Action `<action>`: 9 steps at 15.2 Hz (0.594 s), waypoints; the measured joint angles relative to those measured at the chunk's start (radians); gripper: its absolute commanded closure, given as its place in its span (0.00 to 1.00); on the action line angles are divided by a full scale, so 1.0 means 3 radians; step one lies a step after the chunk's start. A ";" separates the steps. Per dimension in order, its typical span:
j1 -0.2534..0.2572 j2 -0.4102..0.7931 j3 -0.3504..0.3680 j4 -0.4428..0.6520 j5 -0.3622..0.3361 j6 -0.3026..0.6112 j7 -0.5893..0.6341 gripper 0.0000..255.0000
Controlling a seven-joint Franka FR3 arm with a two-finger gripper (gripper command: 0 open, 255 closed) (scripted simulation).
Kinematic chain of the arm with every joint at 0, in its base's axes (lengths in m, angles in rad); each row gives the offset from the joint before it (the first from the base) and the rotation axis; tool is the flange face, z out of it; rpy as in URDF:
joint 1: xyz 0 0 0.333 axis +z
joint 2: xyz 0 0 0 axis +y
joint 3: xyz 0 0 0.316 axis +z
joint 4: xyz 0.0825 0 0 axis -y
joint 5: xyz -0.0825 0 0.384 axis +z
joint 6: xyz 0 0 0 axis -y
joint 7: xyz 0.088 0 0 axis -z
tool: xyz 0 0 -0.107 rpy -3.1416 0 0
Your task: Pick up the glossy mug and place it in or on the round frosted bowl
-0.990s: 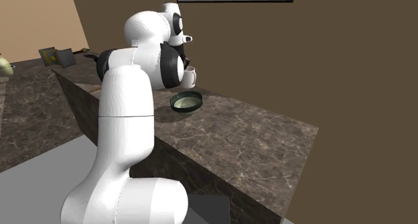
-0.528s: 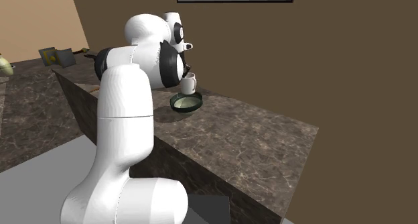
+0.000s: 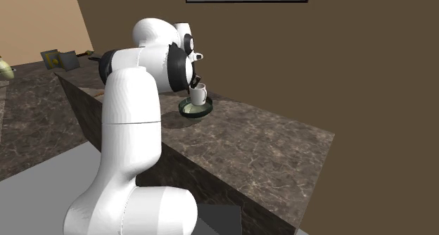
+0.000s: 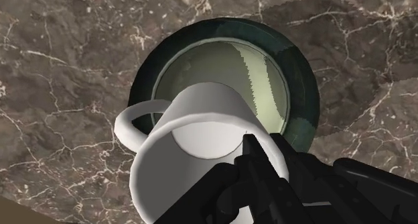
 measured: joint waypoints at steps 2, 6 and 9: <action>0.0002 0.0003 0.0000 -0.0014 0.0000 0.0017 0.0003 1.00; 0.0002 0.0003 0.0001 -0.0019 0.0000 0.0023 0.0004 1.00; 0.0002 0.0002 0.0001 -0.0019 0.0000 0.0024 0.0004 0.00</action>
